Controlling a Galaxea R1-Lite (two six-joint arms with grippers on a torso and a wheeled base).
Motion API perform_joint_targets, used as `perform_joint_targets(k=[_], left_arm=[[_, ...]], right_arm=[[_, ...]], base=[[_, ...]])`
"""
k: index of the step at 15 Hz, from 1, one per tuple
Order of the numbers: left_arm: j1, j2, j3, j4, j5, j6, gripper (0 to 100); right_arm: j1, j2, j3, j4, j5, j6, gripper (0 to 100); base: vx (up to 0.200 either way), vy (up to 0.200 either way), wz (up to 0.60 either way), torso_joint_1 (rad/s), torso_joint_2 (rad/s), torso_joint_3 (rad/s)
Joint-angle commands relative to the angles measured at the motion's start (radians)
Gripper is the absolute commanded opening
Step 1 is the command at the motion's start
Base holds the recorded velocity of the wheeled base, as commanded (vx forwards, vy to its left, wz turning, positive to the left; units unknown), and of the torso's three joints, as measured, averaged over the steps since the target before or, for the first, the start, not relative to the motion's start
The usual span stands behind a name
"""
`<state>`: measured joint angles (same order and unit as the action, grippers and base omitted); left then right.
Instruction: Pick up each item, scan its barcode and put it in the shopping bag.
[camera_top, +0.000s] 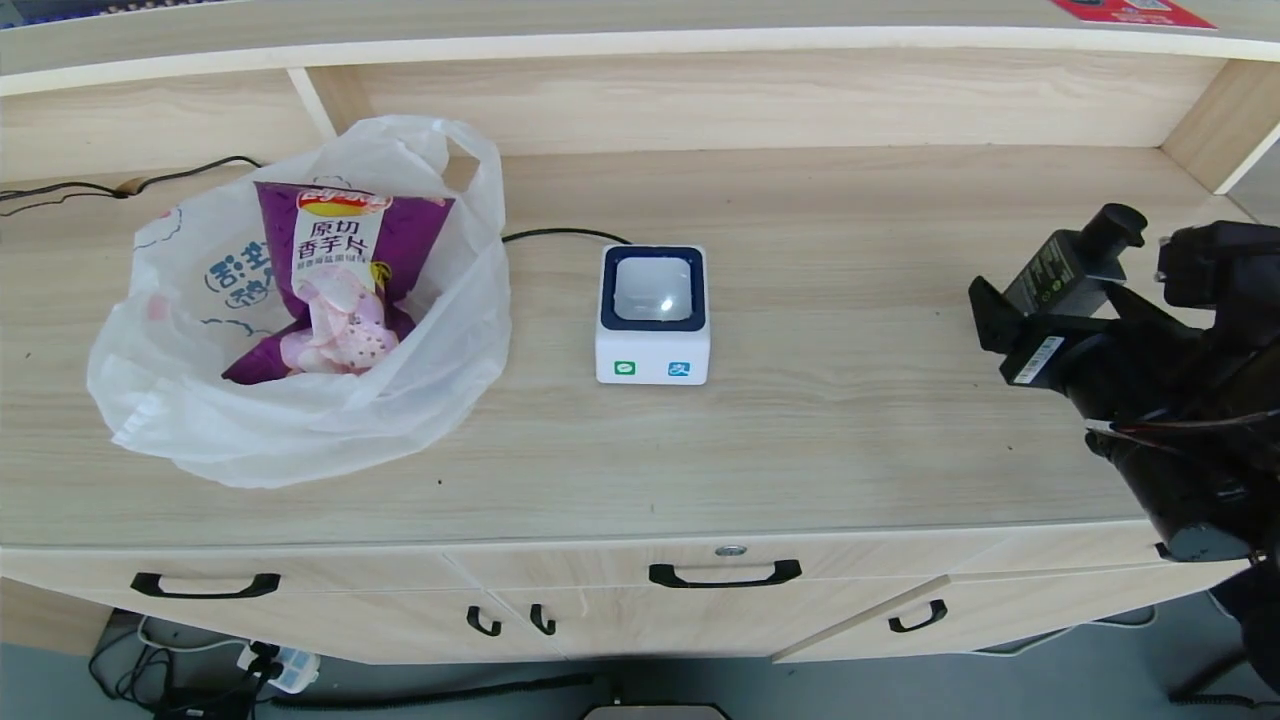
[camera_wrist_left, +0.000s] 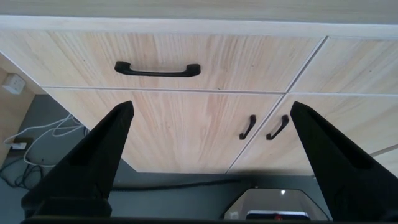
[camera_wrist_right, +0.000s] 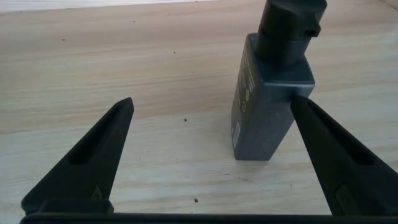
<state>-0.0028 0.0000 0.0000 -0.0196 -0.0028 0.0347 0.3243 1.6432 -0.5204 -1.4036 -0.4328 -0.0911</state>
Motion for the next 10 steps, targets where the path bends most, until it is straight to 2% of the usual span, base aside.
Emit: perform_joint_targets(k=[1,10], left_arm=[[0.0,0.002,0.0,-0.002,0.0,0.001,100],[0.0,0.0,0.0,-0.002,0.0,0.001,100]], right_arm=[[-0.011,0.047,-0.001,-0.003,0.0,0.002,100],[-0.116,0.055,-0.003,-0.003,0.012,0.036,100]], base=[[0.0,0.0,0.0,0.0,0.0,0.0],[0.0,0.0,0.0,0.0,0.0,0.0]])
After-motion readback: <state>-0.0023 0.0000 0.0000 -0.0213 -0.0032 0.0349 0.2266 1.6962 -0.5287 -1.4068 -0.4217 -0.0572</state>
